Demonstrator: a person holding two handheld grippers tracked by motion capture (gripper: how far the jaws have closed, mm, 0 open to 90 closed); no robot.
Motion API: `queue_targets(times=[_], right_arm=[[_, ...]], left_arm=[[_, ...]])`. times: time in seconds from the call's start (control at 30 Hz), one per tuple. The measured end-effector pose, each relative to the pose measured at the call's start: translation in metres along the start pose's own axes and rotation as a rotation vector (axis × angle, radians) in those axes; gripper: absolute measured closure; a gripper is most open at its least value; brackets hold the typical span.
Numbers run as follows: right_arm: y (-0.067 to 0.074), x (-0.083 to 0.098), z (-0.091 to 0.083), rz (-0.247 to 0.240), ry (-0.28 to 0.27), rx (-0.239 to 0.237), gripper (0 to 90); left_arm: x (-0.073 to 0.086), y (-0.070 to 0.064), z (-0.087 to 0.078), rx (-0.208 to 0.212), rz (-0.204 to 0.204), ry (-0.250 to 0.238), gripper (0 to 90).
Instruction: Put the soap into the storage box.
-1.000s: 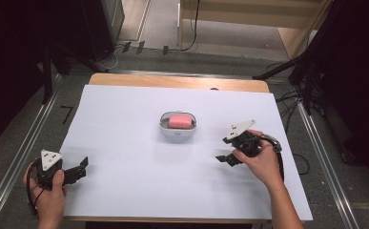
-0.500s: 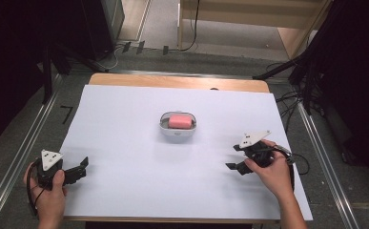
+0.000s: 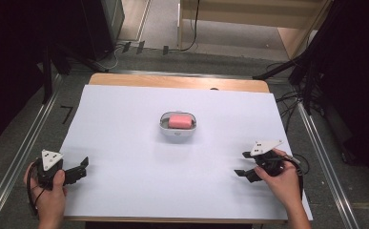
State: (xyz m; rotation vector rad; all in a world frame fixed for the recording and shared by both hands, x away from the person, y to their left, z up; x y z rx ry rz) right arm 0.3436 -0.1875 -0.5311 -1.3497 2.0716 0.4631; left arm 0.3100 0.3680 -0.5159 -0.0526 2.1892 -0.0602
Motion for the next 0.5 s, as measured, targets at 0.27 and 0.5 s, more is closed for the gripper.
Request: queue_targets(times=[0.27,0.5], right_arm=[[0.002,0.014,-0.005,0.020,-0.033,0.021,23.9],[0.003,0.015,-0.012,0.050,-0.083,0.037,24.0]], left_arm=[[0.000,0.000,0.000,0.000,0.000,-0.001,6.9],[0.000,0.000,0.000,-0.007,0.005,0.003,6.9]])
Point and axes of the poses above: each handheld gripper's, and its own axes: z roughly forward along the jaws, x roughly out of its underside, y roughly to its left, the point moved 9 cm from there along z, roughly forward along the jaws, and after that the axes turned 9 degrees about -z, right-handed, at the moved point
